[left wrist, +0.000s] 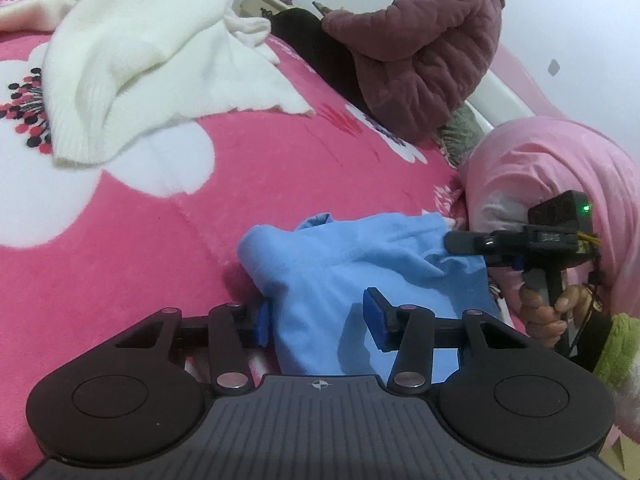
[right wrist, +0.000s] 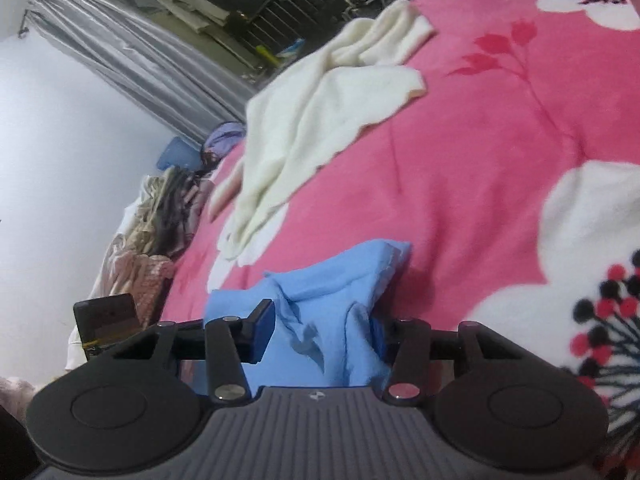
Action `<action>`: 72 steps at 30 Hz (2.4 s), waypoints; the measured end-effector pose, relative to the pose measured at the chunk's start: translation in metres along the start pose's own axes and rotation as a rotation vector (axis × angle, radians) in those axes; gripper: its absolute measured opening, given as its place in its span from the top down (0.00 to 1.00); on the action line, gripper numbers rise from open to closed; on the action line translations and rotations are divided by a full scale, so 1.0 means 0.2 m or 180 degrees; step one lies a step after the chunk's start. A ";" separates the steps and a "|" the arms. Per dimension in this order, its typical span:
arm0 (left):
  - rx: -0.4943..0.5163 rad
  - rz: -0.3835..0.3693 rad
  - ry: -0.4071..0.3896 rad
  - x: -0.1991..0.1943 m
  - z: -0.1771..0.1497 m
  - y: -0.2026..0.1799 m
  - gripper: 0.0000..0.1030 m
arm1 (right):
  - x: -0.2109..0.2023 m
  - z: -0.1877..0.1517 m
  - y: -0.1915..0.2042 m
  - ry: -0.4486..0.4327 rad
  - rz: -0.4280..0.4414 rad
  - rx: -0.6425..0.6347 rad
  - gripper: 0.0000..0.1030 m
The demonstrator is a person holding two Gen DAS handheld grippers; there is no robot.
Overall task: Fold clothes
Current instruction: 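Close the left tool on the folded blue shirt's edge, then lift the blue shirt with the left tool and carry it toward the clothes stack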
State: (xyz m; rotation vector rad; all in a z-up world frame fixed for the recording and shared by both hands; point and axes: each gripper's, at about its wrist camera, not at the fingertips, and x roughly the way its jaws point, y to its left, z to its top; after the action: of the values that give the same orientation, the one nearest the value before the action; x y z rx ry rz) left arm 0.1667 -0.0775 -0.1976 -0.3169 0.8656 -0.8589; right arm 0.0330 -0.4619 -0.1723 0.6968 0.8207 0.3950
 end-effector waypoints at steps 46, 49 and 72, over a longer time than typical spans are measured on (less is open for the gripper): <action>-0.0149 0.0234 -0.0600 -0.21 0.02 -0.19 0.95 | -0.08 -0.12 0.52 -0.0131 -0.0762 -0.1185 0.85; -0.0034 0.0149 -0.0750 -0.33 0.03 -0.29 0.96 | -0.20 -0.16 0.64 -0.0369 -0.0737 -0.1230 0.85; 0.0618 0.0620 -0.2387 -1.73 0.10 -0.70 0.96 | -0.27 -0.19 1.90 -0.1340 0.0752 -0.1784 0.85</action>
State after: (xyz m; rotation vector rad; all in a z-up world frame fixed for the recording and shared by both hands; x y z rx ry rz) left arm -0.0120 0.0973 0.0796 -0.3431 0.1101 -0.5655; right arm -0.0529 -0.2055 0.1041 0.3285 0.2045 0.6339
